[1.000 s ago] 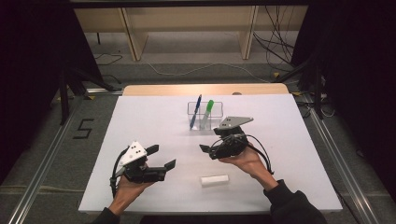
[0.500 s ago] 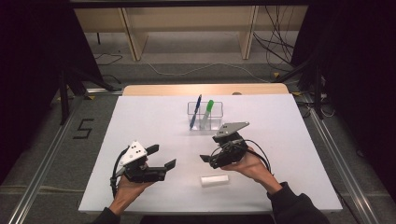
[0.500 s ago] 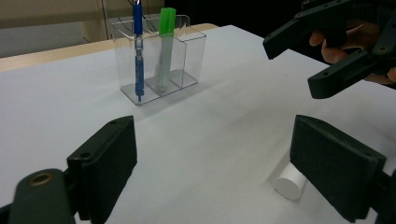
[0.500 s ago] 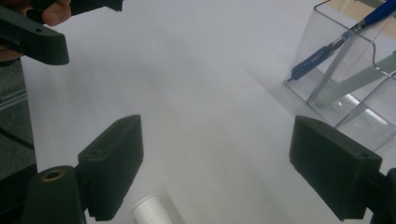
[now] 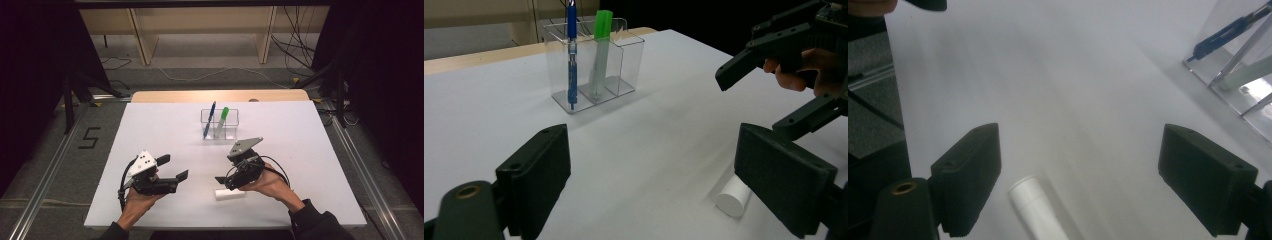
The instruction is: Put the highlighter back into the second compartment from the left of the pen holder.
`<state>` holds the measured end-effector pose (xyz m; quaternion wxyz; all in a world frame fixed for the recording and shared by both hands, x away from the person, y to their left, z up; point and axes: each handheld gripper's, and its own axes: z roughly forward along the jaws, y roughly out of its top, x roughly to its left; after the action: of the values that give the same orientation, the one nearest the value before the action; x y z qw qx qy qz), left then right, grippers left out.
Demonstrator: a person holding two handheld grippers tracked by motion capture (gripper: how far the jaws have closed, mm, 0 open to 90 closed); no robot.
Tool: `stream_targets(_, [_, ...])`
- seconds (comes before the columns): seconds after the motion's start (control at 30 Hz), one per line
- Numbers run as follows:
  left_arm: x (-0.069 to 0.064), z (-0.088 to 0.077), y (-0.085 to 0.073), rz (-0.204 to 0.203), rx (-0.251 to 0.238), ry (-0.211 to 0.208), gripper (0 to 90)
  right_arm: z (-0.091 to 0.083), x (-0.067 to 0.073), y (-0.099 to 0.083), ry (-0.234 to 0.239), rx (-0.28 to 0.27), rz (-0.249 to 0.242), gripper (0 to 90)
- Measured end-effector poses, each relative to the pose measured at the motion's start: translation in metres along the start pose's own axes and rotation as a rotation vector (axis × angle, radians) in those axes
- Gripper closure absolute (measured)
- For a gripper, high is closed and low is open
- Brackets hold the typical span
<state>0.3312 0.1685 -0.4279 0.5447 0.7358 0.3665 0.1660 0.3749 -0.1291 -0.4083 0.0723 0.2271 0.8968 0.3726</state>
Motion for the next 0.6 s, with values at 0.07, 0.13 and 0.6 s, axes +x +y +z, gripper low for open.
stream_targets(0.07, [0.0, 0.0, 0.0, 0.002, -0.001, -0.001, 14.1, 0.002, 0.002, -0.001, 0.007, 0.014, -0.009, 18.2])
stream_targets(0.13, [0.0, 0.0, 0.0, -0.005, -0.006, 0.0, 14.1, 0.003, 0.003, -0.003, 0.013, 0.028, -0.019, 18.3])
stream_targets(0.6, [0.0, 0.0, 0.001, 0.0, -0.012, 0.0, 14.1, 0.015, 0.015, -0.009, 0.038, 0.165, -0.112, 19.1])
